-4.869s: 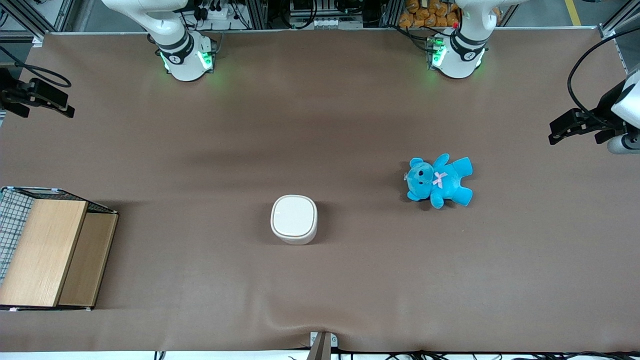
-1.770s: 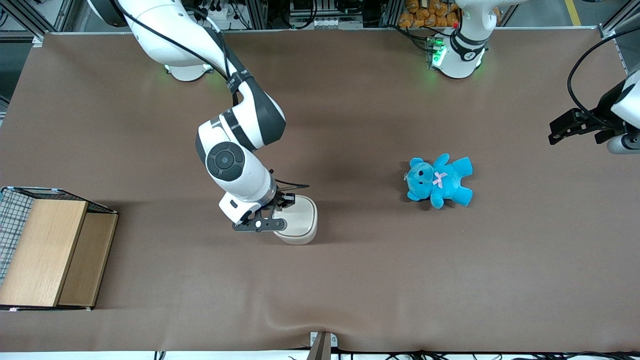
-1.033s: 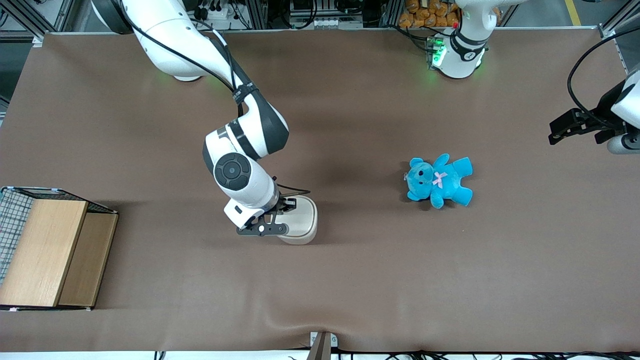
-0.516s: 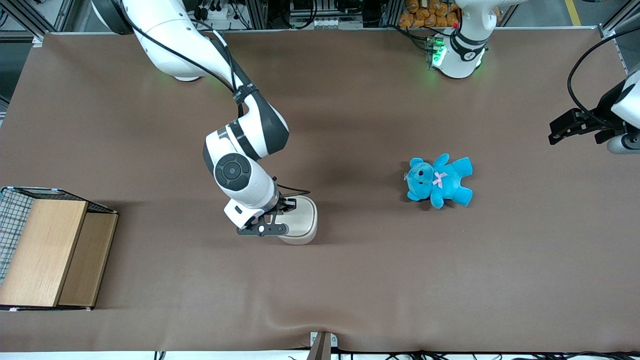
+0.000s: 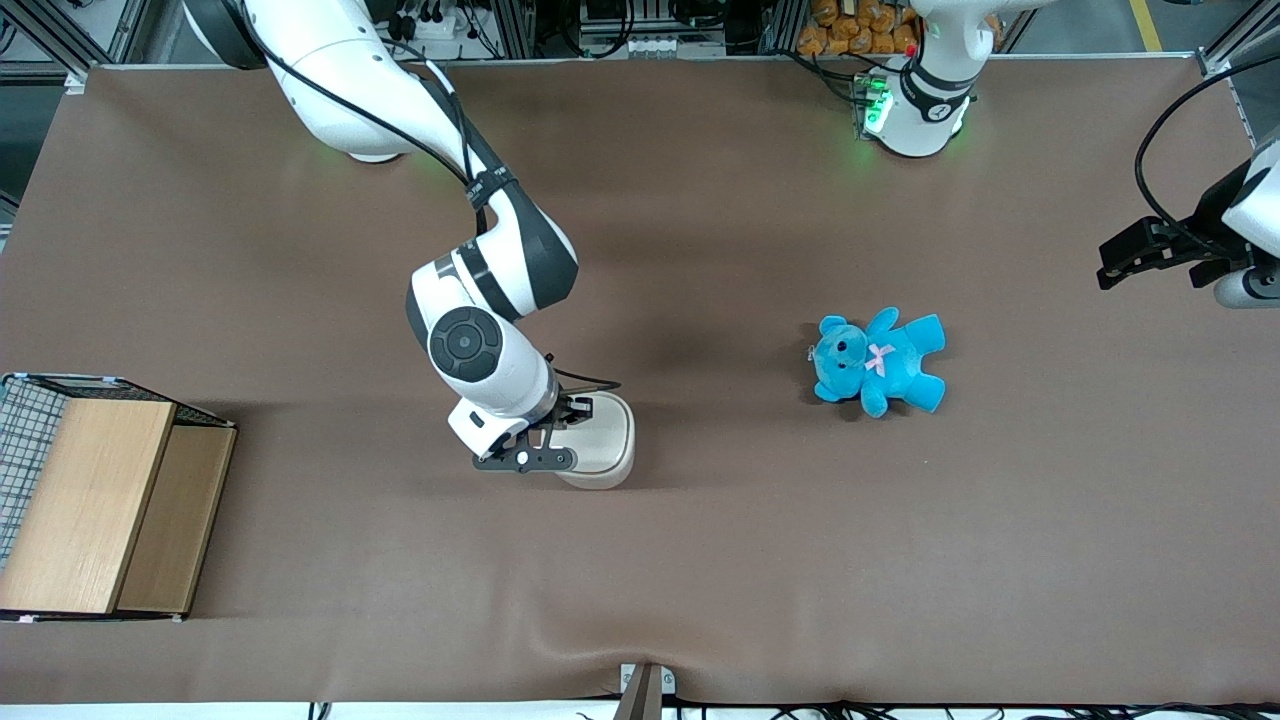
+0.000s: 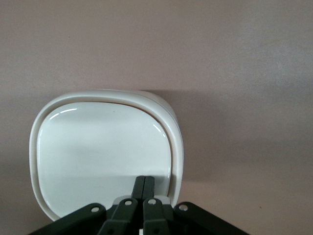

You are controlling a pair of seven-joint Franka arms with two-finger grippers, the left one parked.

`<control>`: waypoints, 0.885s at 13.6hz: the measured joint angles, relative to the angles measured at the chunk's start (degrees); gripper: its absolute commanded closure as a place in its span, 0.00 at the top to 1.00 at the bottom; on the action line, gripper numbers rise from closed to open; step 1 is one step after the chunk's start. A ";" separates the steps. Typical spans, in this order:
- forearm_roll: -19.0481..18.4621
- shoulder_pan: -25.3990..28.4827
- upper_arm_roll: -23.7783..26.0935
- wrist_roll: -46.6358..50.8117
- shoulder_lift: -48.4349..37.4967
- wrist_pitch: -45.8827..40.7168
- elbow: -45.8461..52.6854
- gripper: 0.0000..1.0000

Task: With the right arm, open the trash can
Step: 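Lower the right gripper and grip the lid's edge, then pull the lid edge toward the right arm to flip it open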

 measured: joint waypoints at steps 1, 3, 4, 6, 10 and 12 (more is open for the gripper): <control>0.00 0.00 0.00 0.03 0.01 -0.06 0.05 0.00; 0.00 -0.01 0.00 0.04 0.04 -0.18 0.19 0.00; 0.00 -0.01 -0.01 0.04 0.05 -0.26 0.23 0.00; 0.00 -0.02 -0.06 0.04 0.07 -0.76 0.43 0.00; -0.03 -0.11 -0.85 0.06 0.29 -7.03 3.56 0.00; -0.03 -0.10 -0.99 1.21 0.01 -10.12 5.86 0.00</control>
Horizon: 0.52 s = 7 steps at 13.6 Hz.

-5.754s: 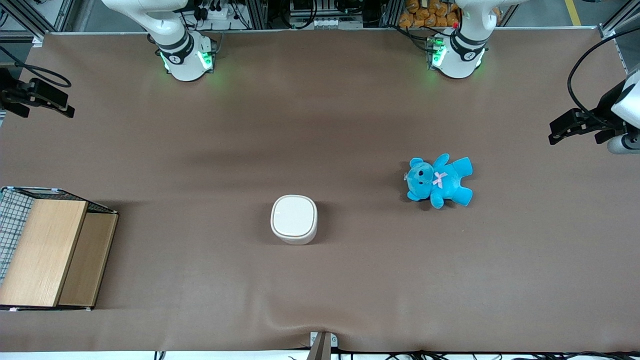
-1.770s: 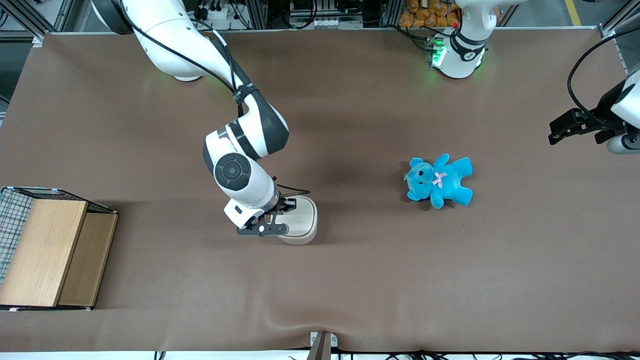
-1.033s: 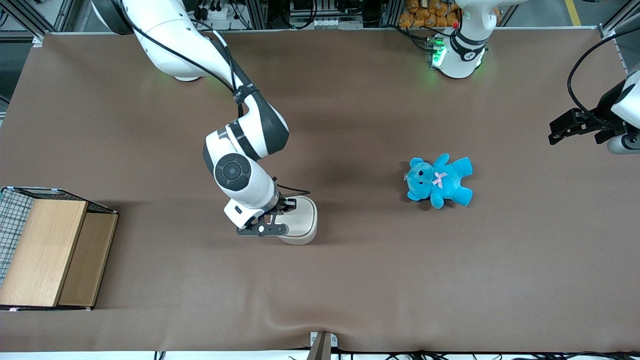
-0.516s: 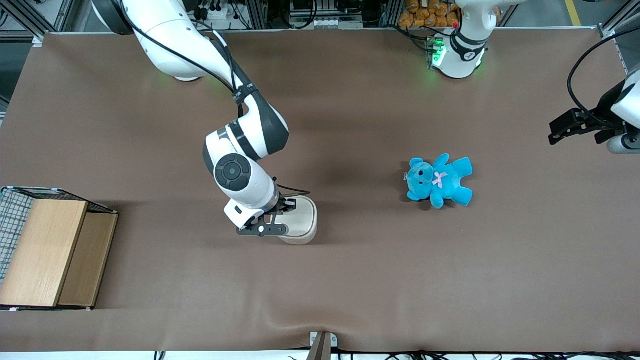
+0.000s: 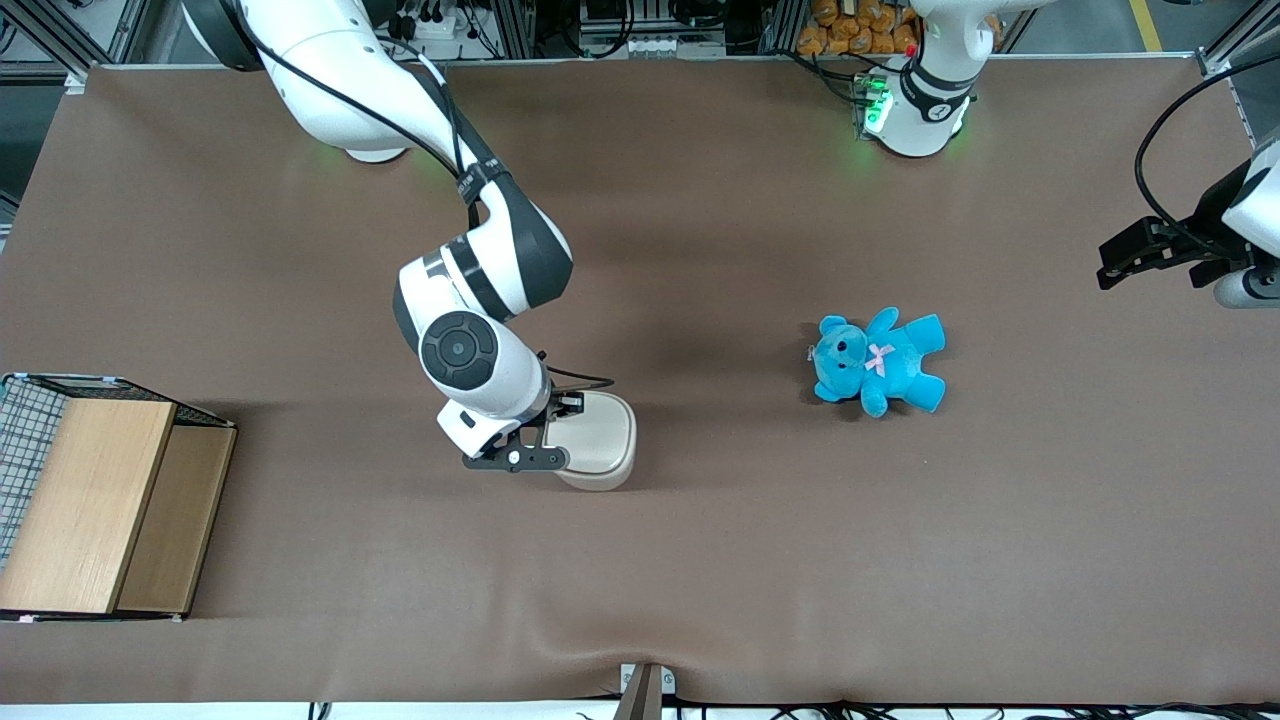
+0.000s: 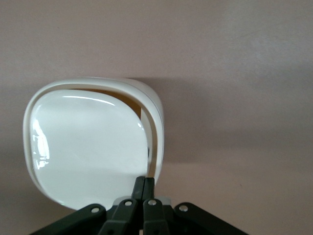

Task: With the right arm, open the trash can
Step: 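Pull the lid edge toward the right arm to flip it open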

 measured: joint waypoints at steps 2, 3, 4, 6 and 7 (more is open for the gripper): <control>-0.01 0.13 0.01 0.67 -1.07 -1.87 1.57 0.00; -0.01 0.14 0.01 0.71 -1.95 -2.57 1.96 0.21; -0.06 0.10 -0.03 0.70 -2.95 -3.00 2.13 0.99; -0.65 -0.16 -0.14 0.17 -5.39 -3.43 2.28 1.00; -1.03 -0.40 -0.22 -0.44 -6.64 -3.80 2.29 1.00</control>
